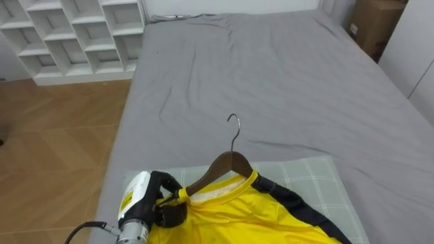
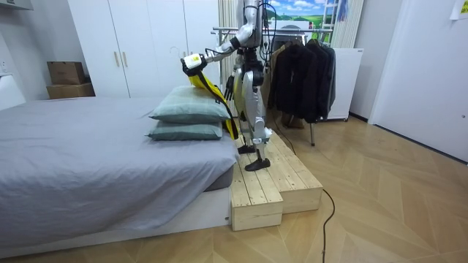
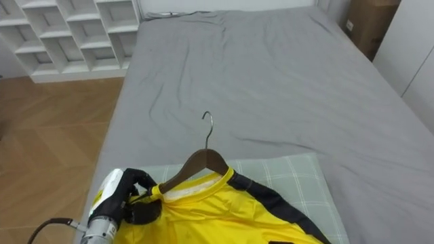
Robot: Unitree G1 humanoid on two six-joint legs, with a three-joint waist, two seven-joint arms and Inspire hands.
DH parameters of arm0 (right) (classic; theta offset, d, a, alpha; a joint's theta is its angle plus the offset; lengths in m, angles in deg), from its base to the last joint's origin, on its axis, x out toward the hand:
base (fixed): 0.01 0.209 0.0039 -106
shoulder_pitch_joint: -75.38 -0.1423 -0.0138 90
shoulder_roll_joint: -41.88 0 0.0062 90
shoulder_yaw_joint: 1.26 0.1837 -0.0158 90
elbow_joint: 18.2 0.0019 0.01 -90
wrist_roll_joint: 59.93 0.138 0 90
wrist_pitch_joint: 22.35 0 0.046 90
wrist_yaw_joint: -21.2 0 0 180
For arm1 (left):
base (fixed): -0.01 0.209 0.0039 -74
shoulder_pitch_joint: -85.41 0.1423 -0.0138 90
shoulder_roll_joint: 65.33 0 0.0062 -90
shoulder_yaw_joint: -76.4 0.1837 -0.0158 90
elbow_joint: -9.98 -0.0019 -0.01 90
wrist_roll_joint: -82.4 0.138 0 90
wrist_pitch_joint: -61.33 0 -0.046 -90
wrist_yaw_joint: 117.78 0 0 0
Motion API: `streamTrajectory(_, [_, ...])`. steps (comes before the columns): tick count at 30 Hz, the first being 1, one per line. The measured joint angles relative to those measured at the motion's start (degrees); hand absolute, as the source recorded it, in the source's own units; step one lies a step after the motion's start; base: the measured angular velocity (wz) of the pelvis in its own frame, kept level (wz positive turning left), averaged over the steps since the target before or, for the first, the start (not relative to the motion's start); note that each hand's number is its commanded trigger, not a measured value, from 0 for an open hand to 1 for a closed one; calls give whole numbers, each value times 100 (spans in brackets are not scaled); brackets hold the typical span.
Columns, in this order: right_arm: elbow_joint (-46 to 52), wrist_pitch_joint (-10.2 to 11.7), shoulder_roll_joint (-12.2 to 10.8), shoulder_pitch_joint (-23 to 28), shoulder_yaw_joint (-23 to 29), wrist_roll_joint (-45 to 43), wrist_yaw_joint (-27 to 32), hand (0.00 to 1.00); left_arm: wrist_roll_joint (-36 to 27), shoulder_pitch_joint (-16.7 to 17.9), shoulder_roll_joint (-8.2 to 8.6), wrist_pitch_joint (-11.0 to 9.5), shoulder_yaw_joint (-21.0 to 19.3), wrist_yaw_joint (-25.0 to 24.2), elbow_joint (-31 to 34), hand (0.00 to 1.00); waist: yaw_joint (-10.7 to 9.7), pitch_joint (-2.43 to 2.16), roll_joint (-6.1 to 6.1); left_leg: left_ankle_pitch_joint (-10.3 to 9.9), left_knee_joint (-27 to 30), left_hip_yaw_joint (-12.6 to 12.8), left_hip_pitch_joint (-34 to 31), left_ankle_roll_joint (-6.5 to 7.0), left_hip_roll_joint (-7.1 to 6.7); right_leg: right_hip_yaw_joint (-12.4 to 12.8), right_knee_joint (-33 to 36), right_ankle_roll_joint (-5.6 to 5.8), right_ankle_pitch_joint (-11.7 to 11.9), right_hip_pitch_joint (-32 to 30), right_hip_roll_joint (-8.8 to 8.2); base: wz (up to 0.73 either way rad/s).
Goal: Hang clothes
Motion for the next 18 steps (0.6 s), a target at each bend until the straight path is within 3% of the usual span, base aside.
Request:
streamTrajectory(13, [-19, -18, 28, -2, 57, -2, -9, 0, -30, 4, -107, 14, 0, -32, 570, 100, -101, -16, 103, 0, 3, -25, 30, 0, -3, 2, 2, 0, -1, 39, 1, 1])
streamTrajectory(18, [-65, 3, 37, 6, 111, -25, -10, 0, -27, 3, -314, 4, -12, -40, 746, 100, -101, -3, 69, 0, 3, -40, 117, 0, -6, 6, -1, -2, -26, 121, -1, 1])
